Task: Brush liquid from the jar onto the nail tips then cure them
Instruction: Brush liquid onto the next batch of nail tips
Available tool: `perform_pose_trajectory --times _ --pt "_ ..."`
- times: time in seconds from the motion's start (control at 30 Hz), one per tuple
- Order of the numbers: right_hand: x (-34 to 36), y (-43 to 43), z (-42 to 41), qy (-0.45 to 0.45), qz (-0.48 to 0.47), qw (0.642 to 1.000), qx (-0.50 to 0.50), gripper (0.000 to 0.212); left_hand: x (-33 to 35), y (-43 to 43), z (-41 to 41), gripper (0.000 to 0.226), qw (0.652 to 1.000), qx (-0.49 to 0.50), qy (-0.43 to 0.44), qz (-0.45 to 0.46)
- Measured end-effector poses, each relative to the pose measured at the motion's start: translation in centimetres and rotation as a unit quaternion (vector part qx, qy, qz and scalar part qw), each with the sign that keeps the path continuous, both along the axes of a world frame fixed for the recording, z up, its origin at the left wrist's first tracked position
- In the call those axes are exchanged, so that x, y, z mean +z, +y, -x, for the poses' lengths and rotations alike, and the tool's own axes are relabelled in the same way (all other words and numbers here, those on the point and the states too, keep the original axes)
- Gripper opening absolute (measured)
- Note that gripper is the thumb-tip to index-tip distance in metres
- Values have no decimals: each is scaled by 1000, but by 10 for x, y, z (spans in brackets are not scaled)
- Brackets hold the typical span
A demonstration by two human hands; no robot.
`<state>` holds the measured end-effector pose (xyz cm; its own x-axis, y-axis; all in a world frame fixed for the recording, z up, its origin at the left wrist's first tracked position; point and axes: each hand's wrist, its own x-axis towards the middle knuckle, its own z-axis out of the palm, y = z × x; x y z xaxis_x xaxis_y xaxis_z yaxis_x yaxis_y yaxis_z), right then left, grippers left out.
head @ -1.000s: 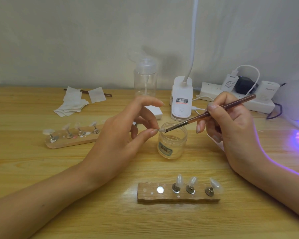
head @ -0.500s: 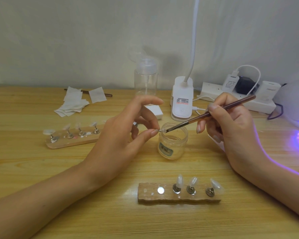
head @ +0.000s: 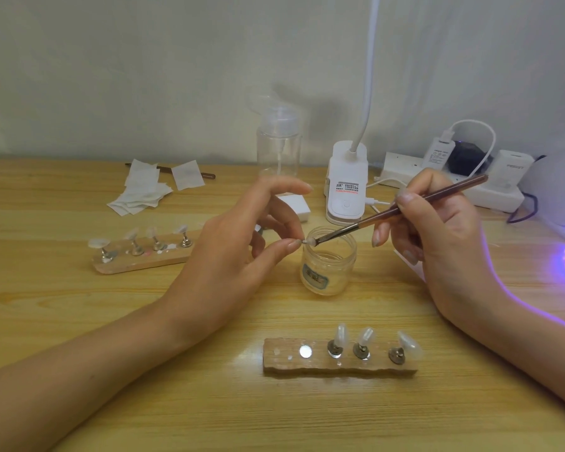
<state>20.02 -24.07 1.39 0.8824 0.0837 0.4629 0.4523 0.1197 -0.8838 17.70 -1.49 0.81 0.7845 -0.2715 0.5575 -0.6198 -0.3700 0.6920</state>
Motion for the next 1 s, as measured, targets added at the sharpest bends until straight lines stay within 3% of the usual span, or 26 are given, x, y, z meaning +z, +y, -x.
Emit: perform_pose_trajectory --times 0.17,0.37,0.5,0.63,1.0 --pt "4 0 0 9 -5 1000 -23 21 2 1 1 50 998 -2 46 39" --pt "6 1 2 27 -28 999 -29 27 28 9 3 52 968 6 126 218" --pt "6 1 3 24 -30 999 -27 26 60 18 8 66 934 -64 184 300" --pt "6 1 2 28 -37 999 -24 26 63 16 24 68 933 -105 205 277" --pt "5 -1 1 37 -36 998 -39 25 18 8 64 70 961 -78 209 162"
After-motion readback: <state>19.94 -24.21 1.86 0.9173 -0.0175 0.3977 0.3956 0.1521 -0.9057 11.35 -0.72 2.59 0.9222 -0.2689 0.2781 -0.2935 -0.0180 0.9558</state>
